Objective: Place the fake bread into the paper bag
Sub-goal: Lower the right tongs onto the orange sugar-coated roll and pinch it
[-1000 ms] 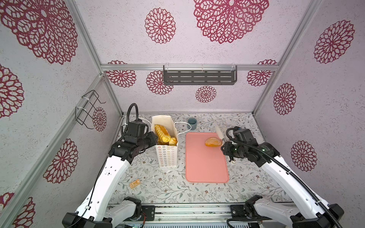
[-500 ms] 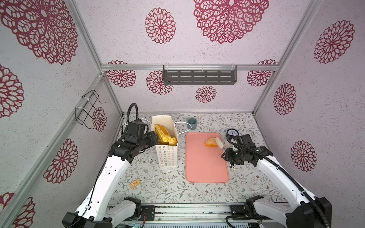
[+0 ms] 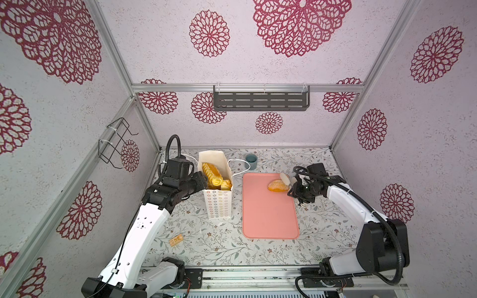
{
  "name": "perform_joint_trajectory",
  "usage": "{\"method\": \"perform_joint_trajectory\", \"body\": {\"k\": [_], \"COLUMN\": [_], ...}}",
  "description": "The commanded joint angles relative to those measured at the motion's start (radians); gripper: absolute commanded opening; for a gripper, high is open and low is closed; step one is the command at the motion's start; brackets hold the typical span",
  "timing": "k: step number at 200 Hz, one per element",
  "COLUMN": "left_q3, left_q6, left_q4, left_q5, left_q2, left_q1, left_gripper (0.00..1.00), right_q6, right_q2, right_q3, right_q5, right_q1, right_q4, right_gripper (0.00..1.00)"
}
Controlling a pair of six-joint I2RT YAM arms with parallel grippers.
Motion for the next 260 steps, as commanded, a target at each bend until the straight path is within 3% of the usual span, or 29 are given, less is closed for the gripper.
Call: {"method": "perform_joint_trajectory", "body": {"k": [1,78,216,260], "left_q3": [-0.002,-0.003,-0.016,-0.017], "left_q6": [0.012,0.015,0.01,0.01], "left_q4": [0.022,0.024,0.034,0.037], "left_q5": [-0.009,-0.011,-0.006,-0.003], "left_q2": [-0.011,-0.003,-0.008,-0.01], "left_q1": [0.008,0.008,0.01,0.009], "left_gripper": [0.53,0.53,0.52,0.52], "right_q6": [-0.038,-0.043,0.021,0.001], "right_q2": [0.025,0.08,-0.145,-0.178], "right_q3": [0.053,0.036,-0.105,-0.064], "right_q5": [-0.052,-0.112,-0.134,-0.025], "right_q1": [-0.009,-0.006,0.108,0.118], "right_q4": [0.028,0.043,-0.021,-0.079], "right_gripper": [0.46,0.46,0.46,0.47]}}
